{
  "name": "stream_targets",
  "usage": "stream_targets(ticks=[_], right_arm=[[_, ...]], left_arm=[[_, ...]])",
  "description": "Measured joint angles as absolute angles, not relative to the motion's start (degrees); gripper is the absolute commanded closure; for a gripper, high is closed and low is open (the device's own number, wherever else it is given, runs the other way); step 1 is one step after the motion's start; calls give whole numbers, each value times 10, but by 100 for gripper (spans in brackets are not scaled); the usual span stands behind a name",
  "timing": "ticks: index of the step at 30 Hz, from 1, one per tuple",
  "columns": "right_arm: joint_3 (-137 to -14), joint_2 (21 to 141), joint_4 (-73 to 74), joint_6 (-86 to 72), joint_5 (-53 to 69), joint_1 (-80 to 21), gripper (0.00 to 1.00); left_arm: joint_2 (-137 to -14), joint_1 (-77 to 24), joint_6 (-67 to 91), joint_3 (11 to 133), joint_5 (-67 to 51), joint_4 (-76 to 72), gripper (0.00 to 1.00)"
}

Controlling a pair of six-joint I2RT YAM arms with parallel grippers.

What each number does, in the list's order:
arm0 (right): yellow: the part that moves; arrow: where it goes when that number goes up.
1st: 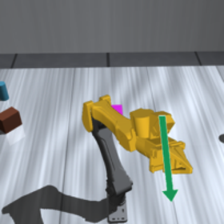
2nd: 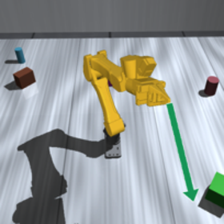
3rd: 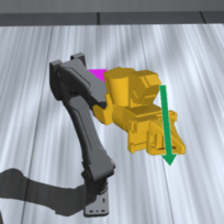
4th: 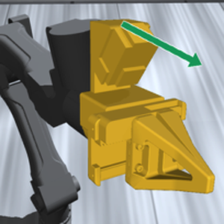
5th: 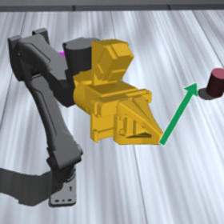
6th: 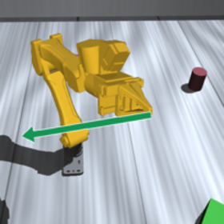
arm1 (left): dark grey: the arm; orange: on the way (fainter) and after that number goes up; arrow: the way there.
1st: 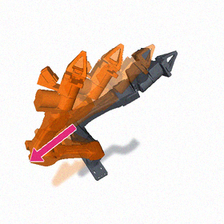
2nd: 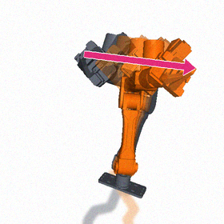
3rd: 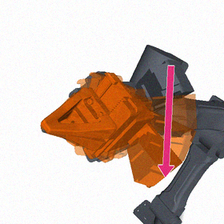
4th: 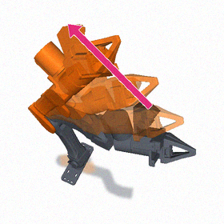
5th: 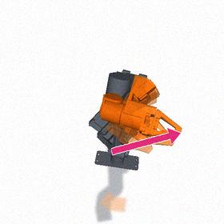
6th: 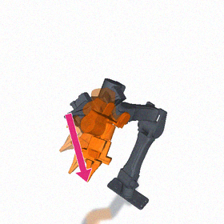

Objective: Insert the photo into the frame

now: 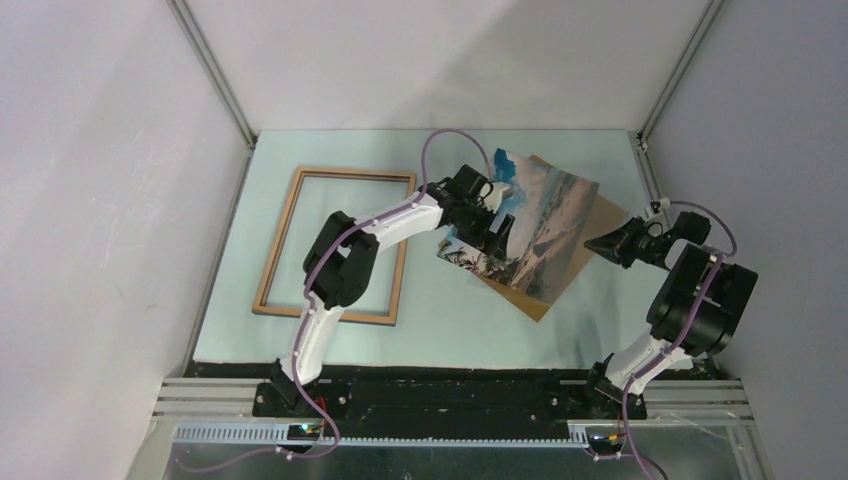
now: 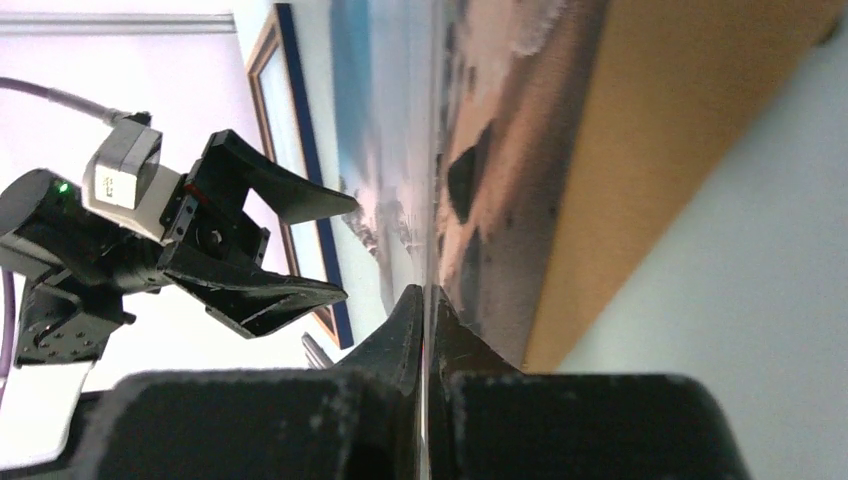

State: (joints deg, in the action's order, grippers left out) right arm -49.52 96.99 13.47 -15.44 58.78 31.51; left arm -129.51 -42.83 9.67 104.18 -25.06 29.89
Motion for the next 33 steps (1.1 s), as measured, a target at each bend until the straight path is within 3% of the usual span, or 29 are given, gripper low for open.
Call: stream_targets(ticks=[10, 16, 33], right_arm=[[-495, 860, 115, -185, 655, 276, 100], [-495, 797, 28, -266, 683, 220, 100], [-553, 822, -294, -545, 695, -11, 100]], left_arm=[[-1104, -350, 67, 944, -283, 307, 0], [-1011, -287, 59, 896, -307, 306, 0], [-948, -109, 80, 852, -458, 315, 0]])
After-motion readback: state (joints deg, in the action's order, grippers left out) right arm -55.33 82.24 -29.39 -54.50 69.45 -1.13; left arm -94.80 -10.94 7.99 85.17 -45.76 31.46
